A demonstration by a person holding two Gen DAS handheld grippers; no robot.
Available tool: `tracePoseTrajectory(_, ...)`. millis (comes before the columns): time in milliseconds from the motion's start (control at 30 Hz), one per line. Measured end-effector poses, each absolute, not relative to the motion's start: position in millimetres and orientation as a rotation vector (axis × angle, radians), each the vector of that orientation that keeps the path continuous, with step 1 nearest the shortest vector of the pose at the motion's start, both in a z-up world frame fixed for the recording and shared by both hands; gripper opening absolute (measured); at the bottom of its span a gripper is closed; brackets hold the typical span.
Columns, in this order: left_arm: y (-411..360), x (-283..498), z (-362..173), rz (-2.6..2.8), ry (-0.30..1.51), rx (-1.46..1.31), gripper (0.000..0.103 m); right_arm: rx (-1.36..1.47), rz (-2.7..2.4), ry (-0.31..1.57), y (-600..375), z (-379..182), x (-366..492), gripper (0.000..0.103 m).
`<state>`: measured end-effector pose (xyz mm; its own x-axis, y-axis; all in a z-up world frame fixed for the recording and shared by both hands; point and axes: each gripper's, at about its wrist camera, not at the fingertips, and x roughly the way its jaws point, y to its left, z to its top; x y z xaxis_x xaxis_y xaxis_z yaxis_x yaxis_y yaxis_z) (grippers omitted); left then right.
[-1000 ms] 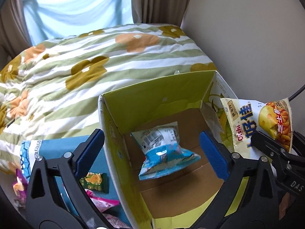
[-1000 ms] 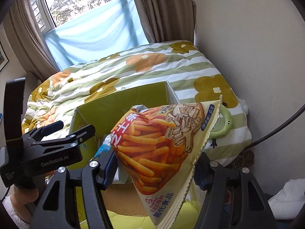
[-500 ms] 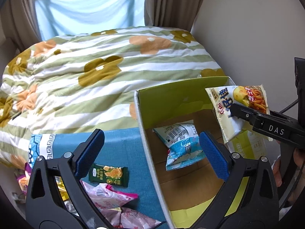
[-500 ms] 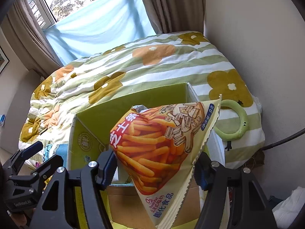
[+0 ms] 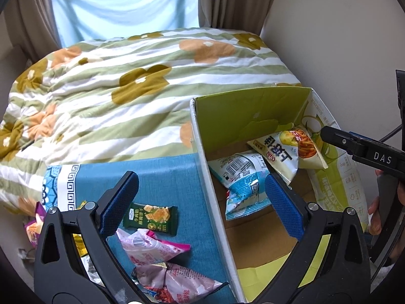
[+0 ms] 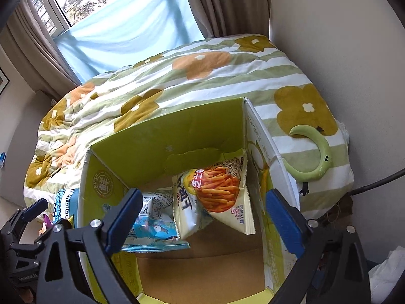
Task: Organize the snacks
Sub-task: 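Withdraw both tools from the box back toward the snack pile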
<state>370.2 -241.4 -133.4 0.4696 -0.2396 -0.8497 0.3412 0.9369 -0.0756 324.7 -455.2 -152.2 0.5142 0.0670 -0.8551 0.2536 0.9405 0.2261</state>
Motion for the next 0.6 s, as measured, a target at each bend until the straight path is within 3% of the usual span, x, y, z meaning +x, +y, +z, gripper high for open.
tracePoseTrajectory(600, -218.7, 251.9, -45.9, -0.264, 0.849, 0.056, 0.099, 0.252, -0.035, 0.829, -439.1, -64.5, 230.2, 0.097)
